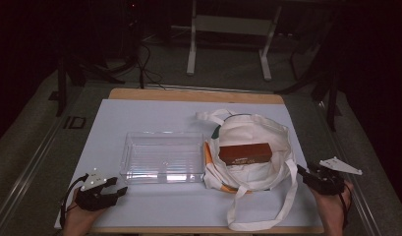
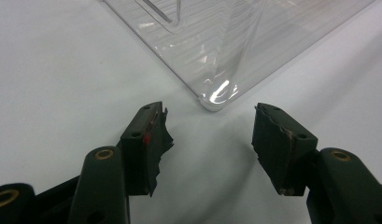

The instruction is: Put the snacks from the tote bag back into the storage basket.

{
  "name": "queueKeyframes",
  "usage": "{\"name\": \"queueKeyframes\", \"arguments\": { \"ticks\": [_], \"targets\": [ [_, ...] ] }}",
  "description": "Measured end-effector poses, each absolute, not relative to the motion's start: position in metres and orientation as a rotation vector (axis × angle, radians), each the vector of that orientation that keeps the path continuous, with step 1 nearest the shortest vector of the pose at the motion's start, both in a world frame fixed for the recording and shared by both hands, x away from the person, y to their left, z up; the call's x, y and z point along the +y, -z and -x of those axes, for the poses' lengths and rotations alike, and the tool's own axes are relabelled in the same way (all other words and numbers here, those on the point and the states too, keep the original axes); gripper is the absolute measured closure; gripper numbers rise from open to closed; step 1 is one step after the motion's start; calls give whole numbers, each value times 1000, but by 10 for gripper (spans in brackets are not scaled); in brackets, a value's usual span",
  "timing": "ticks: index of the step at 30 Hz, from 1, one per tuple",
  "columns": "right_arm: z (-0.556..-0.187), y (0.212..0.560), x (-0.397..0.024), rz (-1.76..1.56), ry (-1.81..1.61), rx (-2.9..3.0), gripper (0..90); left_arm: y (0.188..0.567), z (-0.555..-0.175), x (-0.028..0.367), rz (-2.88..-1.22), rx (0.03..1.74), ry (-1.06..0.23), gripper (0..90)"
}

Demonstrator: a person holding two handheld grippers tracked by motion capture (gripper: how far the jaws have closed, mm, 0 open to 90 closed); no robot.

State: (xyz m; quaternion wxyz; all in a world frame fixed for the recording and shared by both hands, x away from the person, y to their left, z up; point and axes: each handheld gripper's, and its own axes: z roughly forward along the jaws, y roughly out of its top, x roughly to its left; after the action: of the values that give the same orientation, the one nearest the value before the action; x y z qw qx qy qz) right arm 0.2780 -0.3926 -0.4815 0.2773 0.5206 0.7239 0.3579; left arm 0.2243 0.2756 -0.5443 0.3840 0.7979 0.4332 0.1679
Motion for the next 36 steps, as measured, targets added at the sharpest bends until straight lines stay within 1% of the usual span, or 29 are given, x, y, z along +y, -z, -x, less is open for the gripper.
{"name": "queueKeyframes", "arguments": {
  "ticks": [7, 14, 36],
  "targets": [
    [-282, 471, -393, -1375, -981, 1968, 568, 544, -224, 276, -2037, 1101, -426, 434],
    [-285, 463, -394, -1350, -1001, 2009, 617, 544, -224, 276, -2035, 1102, -422, 433],
    [-298, 428, -381, -1220, -1008, 2079, 611, 544, -224, 275, -2036, 1101, -423, 428]
  ]
}}
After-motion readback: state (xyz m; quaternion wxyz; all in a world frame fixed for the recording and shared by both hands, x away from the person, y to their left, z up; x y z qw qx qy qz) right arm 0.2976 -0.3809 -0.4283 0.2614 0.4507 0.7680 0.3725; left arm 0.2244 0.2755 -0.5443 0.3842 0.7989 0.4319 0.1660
